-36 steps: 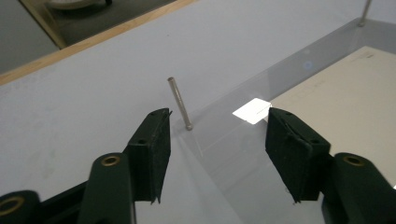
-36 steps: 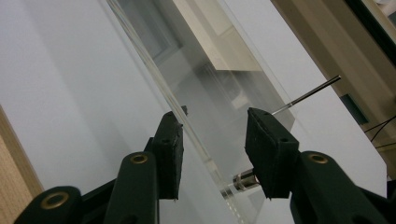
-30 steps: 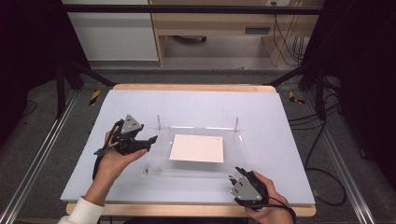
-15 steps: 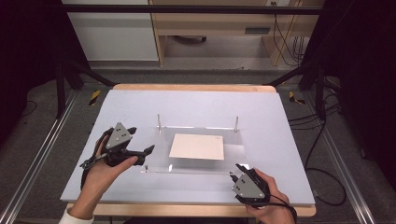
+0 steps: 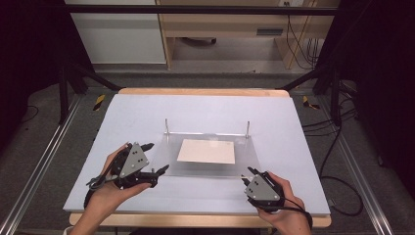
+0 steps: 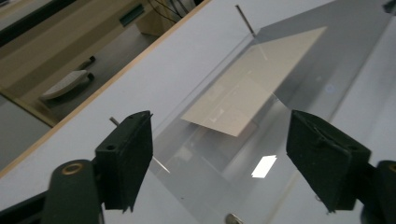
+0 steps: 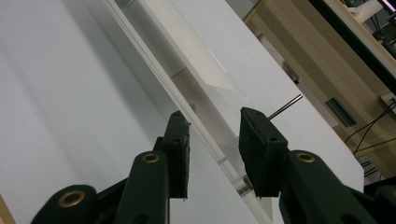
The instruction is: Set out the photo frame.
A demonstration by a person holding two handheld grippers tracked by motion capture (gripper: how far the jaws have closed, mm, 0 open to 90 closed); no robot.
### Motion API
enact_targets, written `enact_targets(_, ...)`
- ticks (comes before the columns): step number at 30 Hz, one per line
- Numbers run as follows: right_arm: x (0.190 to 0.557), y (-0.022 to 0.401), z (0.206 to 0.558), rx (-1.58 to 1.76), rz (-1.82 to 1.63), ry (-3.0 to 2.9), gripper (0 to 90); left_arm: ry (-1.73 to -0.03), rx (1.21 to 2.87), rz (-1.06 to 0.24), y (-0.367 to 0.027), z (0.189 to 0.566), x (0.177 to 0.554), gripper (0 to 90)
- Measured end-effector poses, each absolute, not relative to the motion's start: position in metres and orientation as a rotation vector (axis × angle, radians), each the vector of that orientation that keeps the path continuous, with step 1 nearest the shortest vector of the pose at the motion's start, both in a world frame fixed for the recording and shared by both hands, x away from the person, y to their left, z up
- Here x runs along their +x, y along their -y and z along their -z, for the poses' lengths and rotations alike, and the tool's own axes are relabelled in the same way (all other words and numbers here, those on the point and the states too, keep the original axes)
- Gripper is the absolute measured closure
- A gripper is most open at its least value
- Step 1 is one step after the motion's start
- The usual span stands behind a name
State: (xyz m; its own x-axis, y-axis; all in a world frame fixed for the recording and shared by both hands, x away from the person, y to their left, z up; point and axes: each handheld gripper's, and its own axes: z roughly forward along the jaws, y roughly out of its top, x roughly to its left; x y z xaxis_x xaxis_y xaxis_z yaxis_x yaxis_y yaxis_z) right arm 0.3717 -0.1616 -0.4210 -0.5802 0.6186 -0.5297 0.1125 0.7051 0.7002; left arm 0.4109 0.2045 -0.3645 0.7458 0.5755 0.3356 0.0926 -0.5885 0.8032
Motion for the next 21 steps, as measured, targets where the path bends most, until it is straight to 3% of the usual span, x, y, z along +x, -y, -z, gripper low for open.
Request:
enact_targets(5, 0.374, 0.162, 0.417, 0.559, -0.803, -2.107, 64.5, -0.461, 2.151, -0.763, -0.2, 0.373, 0.406, 26.8)
enact_targets(7, 0.375, 0.163, 0.416, 0.564, -0.803, -2.11, 64.5, -0.429, 2.164, -0.787, -0.2, 0.377, 0.406, 33.3)
enact_targets(11, 0.376, 0.163, 0.412, 0.573, -0.805, -2.117, 64.5, -0.355, 2.191, -0.792, -0.196, 0.38, 0.4, 37.6)
enact_targets(21, 0.381, 0.163, 0.404, 0.596, -0.824, -2.125, 64.5, -0.306, 2.207, -0.771, -0.187, 0.391, 0.401, 42.8)
